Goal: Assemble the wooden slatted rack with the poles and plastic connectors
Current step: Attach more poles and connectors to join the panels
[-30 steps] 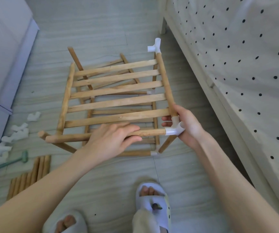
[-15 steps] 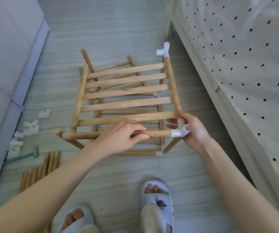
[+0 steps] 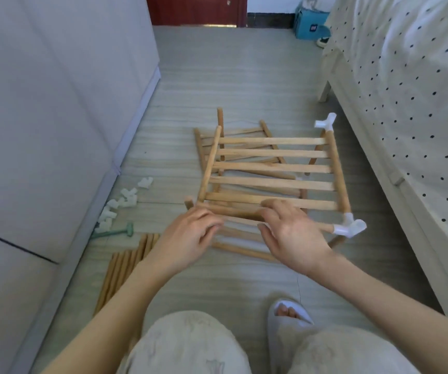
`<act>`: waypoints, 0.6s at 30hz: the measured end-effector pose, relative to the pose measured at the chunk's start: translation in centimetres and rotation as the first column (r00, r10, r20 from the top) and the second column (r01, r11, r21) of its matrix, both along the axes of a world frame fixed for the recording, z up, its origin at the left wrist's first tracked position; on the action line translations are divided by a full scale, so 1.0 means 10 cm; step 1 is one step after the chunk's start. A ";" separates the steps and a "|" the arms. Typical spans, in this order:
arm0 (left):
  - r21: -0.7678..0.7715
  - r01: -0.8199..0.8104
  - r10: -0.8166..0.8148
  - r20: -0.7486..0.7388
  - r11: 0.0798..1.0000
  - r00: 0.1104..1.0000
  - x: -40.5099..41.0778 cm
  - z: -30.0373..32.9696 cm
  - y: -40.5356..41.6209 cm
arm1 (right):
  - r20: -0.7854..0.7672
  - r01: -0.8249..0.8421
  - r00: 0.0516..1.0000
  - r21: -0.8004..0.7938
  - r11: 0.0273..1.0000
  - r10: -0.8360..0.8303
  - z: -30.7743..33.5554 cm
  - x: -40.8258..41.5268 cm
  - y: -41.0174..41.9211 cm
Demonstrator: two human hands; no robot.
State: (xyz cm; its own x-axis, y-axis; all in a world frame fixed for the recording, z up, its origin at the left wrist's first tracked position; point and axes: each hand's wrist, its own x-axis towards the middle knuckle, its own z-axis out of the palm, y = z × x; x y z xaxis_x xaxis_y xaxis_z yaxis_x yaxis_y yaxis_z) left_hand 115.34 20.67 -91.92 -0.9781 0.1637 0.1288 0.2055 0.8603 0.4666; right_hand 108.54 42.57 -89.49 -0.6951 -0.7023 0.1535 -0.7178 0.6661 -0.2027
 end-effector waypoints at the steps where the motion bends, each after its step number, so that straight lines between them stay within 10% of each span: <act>1: 0.021 -0.037 0.036 0.032 0.999 0.999 0.09 -0.03 -0.11 | 0.046 -0.111 0.993 0.049 0.993 0.109 0.03 0.05 -0.18; 8: 0.098 -0.422 0.373 0.323 0.901 0.870 0.62 -0.74 -1.03 | 0.496 -0.498 0.825 0.417 0.760 0.269 -0.48 0.15 -1.26; 18: -0.149 -0.768 0.737 0.440 0.623 0.513 0.35 -2.00 -2.31 | 0.570 -0.441 0.806 0.404 0.801 0.157 -2.27 0.23 -2.03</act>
